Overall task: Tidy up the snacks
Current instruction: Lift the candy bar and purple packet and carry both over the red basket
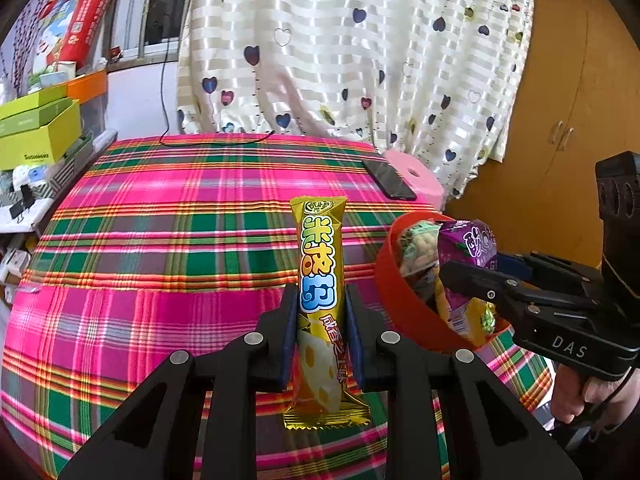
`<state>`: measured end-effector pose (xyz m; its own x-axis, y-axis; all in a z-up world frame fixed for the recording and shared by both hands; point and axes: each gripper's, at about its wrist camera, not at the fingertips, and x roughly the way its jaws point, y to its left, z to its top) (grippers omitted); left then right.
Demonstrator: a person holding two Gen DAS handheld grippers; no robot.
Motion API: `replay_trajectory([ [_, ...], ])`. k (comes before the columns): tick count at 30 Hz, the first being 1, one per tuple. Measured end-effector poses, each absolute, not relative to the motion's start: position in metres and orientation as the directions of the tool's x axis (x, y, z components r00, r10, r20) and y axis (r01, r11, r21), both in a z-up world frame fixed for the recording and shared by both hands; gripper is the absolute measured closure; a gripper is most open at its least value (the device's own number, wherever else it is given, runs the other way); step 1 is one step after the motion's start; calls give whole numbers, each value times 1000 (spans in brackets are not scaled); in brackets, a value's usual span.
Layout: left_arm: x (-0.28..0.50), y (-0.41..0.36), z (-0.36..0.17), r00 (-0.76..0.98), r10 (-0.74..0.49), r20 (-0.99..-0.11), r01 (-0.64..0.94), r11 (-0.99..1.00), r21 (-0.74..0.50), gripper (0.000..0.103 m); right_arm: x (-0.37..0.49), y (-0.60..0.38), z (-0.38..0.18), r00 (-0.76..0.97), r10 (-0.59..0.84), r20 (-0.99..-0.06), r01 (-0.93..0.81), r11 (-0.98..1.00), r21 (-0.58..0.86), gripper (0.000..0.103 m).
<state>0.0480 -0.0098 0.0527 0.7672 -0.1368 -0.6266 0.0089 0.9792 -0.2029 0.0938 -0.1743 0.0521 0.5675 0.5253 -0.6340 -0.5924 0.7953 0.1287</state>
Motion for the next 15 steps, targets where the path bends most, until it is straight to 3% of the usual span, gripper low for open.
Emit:
replay_trajectory([
  [15, 77, -56, 57, 744, -191, -641, 95, 979, -182, 80, 110, -224, 50, 607, 489, -626, -516, 842, 159, 70],
])
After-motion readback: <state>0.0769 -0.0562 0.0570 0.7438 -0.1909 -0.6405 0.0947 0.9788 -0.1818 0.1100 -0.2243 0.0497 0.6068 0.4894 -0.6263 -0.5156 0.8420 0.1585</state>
